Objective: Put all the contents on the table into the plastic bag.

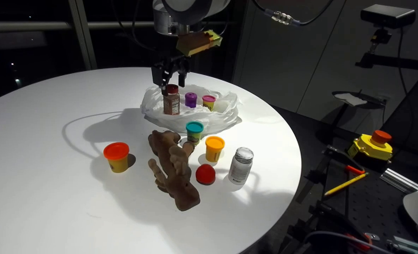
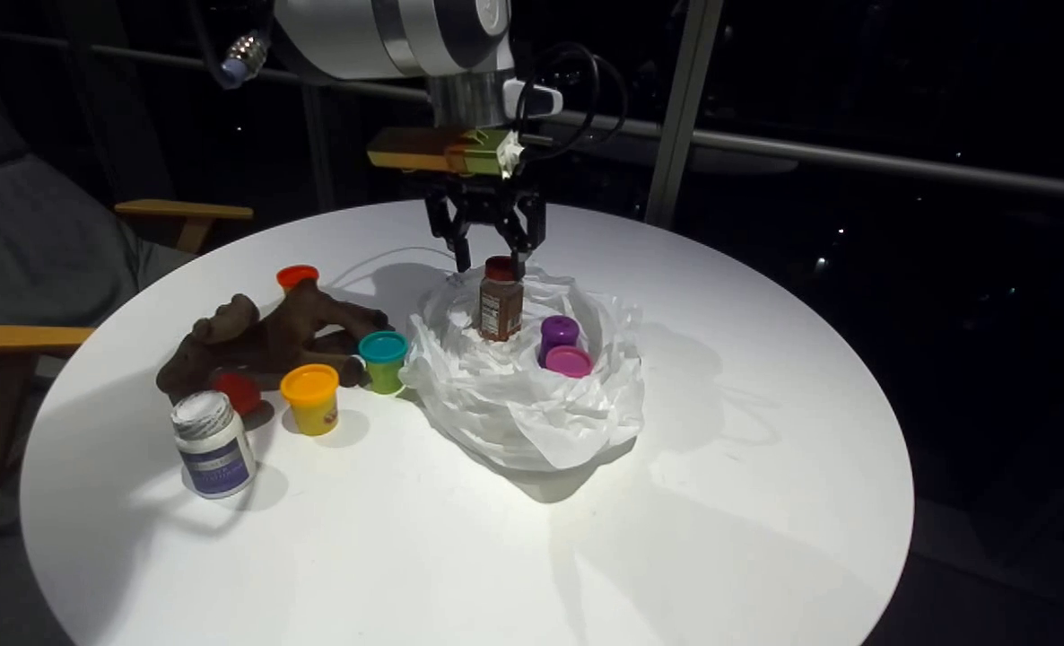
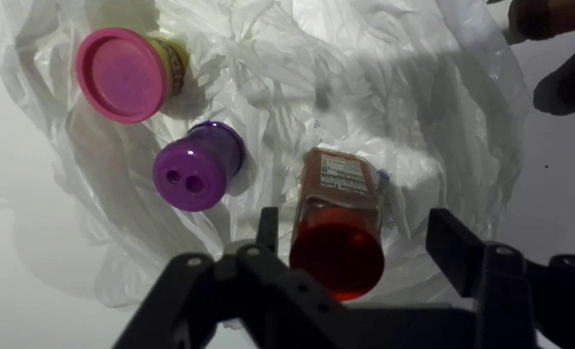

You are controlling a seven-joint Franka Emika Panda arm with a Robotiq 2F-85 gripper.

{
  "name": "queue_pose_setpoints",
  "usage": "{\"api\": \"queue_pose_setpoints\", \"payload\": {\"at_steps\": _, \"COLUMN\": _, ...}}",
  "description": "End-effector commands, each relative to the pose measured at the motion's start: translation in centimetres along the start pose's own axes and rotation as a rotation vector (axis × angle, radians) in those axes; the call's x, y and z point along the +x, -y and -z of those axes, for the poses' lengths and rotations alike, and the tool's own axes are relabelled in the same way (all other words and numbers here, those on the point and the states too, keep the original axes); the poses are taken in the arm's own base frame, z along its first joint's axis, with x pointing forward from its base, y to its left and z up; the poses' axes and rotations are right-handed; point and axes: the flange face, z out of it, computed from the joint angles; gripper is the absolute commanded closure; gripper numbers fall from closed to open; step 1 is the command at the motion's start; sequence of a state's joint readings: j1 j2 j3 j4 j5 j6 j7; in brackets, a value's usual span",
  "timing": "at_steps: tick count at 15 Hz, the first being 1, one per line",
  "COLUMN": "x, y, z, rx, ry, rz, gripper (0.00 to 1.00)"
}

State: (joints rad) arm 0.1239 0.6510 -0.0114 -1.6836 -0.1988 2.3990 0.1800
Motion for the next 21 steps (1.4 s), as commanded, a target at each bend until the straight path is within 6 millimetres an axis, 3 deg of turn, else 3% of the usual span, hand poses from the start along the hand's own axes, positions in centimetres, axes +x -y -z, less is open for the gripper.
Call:
{"api": "queue_pose_setpoints", "payload": {"at_steps": 1, "x": -1.9, "y": -0.9, "z": 4.6, "rx": 0.006, "ry": 0.015, "rz": -0.011, "gripper": 0.0}}
{"api": "queue_pose_setpoints", "payload": {"at_steps": 4, "x": -5.7, "y": -0.6, "z": 7.2, "rx": 0.022, "ry": 0.045, "rz": -0.007, "gripper": 0.0}}
{"api": "queue_pose_setpoints", "payload": {"at_steps": 6, "x": -8.6, "y": 0.1, "z": 7.6, "rx": 0.045, "ry": 0.079, "rz": -0.003, "gripper": 0.0}}
{"api": "queue_pose_setpoints", "payload": {"at_steps": 11, "x": -14.3, "y": 3.1, "z": 4.3, "rx": 0.127, "ry": 0.199, "rz": 0.026, "gripper": 0.0}}
{"api": "queue_pose_setpoints", "payload": {"at_steps": 15, "x": -15.1, "y": 4.5, "z": 0.8, "rx": 0.186, "ry": 0.198, "rz": -0.01, "gripper": 0.0}}
{"api": "queue_pose_setpoints", "payload": {"at_steps": 21, "x": -14.2, "y": 4.1, "z": -2.3, "rx": 0.286, "ry": 0.154, "rz": -0.171, "gripper": 0.0}}
